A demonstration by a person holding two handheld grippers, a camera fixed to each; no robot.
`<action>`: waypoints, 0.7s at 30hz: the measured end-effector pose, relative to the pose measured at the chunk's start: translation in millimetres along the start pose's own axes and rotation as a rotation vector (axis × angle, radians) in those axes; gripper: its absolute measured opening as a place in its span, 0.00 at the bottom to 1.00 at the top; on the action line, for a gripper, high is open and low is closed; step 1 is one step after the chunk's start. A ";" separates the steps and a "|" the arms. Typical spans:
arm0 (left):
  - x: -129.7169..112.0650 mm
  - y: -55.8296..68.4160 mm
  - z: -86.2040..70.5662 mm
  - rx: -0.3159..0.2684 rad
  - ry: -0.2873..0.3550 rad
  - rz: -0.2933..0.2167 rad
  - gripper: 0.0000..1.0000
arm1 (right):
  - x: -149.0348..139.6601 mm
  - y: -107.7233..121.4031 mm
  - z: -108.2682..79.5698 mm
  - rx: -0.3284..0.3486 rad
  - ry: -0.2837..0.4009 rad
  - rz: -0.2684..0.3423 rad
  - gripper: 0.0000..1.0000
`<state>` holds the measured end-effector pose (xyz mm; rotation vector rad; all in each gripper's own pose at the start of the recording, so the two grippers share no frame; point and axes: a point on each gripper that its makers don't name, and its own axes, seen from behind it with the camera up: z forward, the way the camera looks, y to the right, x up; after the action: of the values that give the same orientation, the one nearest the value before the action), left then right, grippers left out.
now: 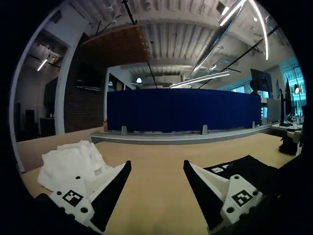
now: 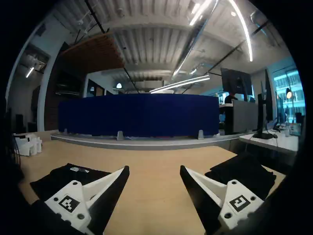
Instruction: Fold towel
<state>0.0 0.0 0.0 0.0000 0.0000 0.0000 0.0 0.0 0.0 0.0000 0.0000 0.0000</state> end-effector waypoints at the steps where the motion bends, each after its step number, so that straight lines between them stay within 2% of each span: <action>1: 0.2 -0.1 -0.1 0.000 0.000 0.000 0.99 | 0.2 0.1 0.1 0.000 0.000 0.000 1.00; 21: -0.2 0.0 -1.3 0.000 0.000 -0.001 0.99 | 1.7 -0.1 1.1 0.000 0.000 -0.001 1.00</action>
<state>-0.2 0.0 -1.4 0.0003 0.0001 -0.0005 1.7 -0.1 1.1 -0.0001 -0.0004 -0.0006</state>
